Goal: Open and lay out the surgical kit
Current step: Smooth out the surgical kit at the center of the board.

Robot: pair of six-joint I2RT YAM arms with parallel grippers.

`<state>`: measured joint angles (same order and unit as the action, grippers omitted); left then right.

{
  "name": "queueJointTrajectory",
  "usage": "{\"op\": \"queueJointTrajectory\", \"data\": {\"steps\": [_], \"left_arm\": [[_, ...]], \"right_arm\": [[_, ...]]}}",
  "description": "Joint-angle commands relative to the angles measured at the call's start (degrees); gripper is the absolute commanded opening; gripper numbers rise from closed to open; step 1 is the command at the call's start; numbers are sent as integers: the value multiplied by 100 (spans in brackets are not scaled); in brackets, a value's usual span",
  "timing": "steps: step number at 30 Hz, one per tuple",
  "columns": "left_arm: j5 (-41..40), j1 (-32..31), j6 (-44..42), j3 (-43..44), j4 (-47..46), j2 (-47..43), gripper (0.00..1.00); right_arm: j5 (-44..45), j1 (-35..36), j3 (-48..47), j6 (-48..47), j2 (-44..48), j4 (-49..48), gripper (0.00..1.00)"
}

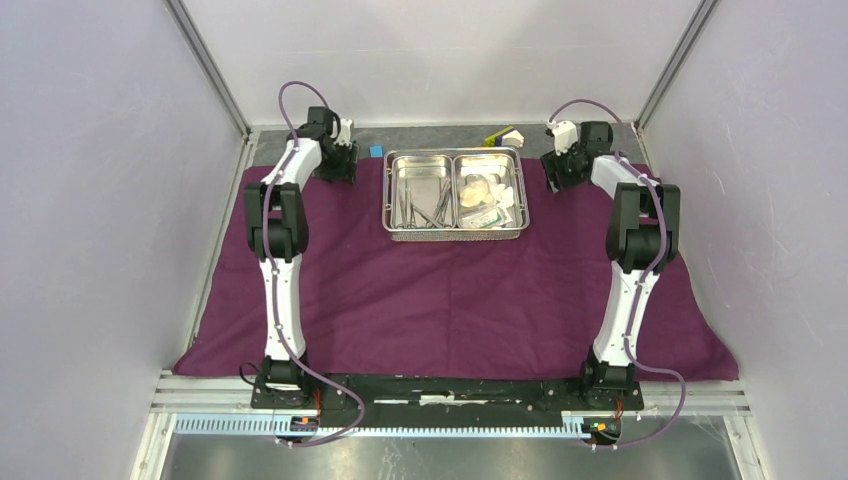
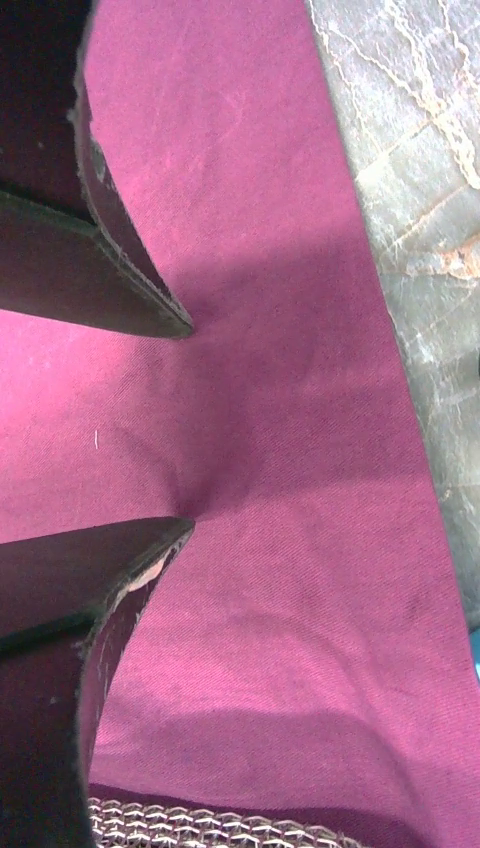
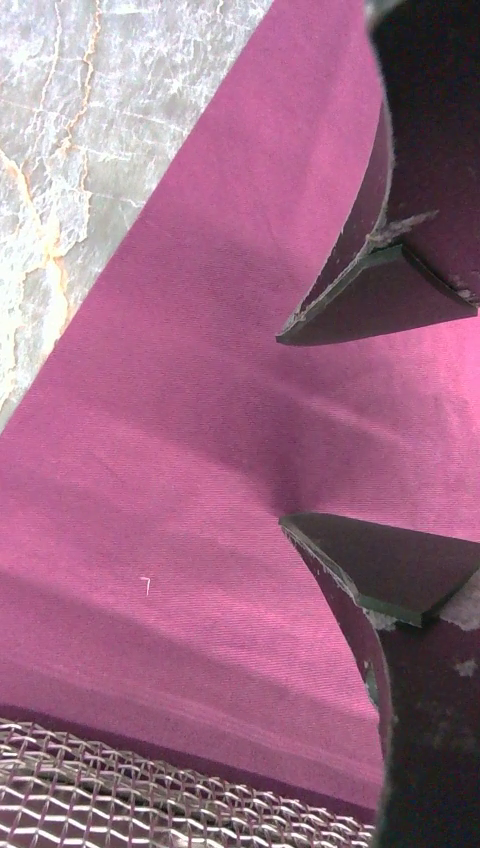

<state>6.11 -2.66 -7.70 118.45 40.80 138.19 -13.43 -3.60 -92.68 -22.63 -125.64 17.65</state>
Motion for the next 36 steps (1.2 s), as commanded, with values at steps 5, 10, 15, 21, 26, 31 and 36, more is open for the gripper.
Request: {"op": "queueJointTrajectory", "data": {"steps": [5, 10, 15, 21, 26, 31, 36], "left_arm": [[-163, 38, -73, 77, 218, 211, 53], [-208, 43, -105, -36, 218, 217, 36], [-336, 42, -129, -37, 214, 251, 22], [-462, 42, -124, 168, 265, 372, 2], [-589, 55, -107, 525, 460, 528, 2], [-717, 154, 4, 938, 691, 732, 2], [-677, 230, 56, 1501, 966, 995, 2]], "right_arm": [[77, -18, -179, -44, -161, -20, 48], [118, -18, -216, -31, -261, -6, 28], [263, -23, -260, -49, -311, -21, 10], [439, -19, -466, -84, -418, 21, 0], [604, -18, -863, -127, -637, 158, 0], [709, -18, -1126, -153, -820, 259, 0], [786, -18, -1048, -233, -795, 255, 0]]}}
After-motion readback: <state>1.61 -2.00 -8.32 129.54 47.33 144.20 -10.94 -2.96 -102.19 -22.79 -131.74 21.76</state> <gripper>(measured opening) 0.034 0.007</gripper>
